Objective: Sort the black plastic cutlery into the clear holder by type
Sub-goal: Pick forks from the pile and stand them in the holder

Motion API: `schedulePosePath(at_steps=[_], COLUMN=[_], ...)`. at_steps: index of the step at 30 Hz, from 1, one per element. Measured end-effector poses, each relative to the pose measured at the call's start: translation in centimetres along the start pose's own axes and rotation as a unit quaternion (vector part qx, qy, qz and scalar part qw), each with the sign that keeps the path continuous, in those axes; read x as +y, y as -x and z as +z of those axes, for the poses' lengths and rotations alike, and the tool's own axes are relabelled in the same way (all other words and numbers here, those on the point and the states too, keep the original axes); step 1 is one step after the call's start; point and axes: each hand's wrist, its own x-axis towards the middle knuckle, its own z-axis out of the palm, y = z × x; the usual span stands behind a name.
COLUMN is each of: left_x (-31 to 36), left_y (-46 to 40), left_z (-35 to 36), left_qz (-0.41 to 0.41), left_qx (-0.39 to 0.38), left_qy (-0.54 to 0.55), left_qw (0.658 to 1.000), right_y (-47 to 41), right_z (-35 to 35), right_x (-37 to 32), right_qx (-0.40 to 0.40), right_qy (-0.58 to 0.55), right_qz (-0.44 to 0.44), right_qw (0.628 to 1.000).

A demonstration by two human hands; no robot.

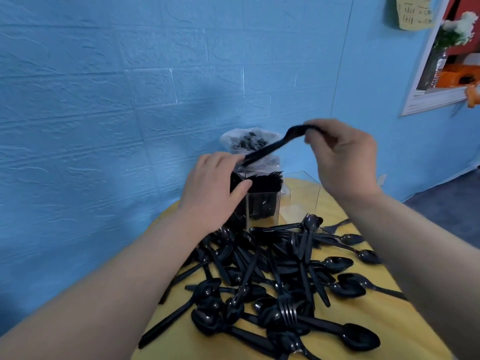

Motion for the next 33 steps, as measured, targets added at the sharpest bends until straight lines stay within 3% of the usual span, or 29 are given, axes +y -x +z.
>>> schedulePosePath(at_steps=[2,4,8,13,17,20,23,25,29,33], left_x=[-1.0,-1.7,-2.6,-3.0,-3.5,-5.0,-7.6,-9.4,-11.6,-12.9], left_y=[-0.3,-0.3,0.1,0.2,0.8,2.5,6.0,8.9,13.2,13.7], left_z=[0.7,1.5,3.0,3.9,3.7,2.8,1.9,1.8,2.3,3.1], left_qz=[-0.002,-0.008,0.001,0.007,0.006,-0.024,-0.107,-0.177,-0.275,-0.311], left_qx=[-0.006,-0.045,-0.072,-0.075,-0.067,-0.039,-0.007,-0.007,-0.057,-0.064], left_qy=[-0.049,-0.089,-0.121,-0.104,-0.086,-0.06,-0.026,-0.012,0.009,0.057], left_qw=[0.999,0.995,0.99,0.992,0.994,0.997,0.994,0.984,0.96,0.946], right_y=[-1.8,-2.6,-2.8,-2.4,-1.3,-0.8,1.2,3.7,8.3,10.6], right_z=[0.5,1.7,4.8,7.6,8.3,7.9,7.1,7.1,9.6,13.9], right_x=[0.8,2.0,4.1,5.9,6.1,6.0,4.7,3.4,2.1,1.1], right_qx=[-0.002,-0.045,-0.17,-0.322,-0.448,-0.414,-0.273,-0.22,-0.316,-0.418], right_qy=[0.098,0.164,0.237,0.304,0.33,0.278,0.189,0.151,0.122,0.12], right_qz=[-0.087,-0.115,-0.115,-0.112,-0.058,-0.093,-0.145,-0.15,-0.132,-0.126], right_qw=[0.991,0.979,0.95,0.89,0.829,0.862,0.932,0.952,0.932,0.891])
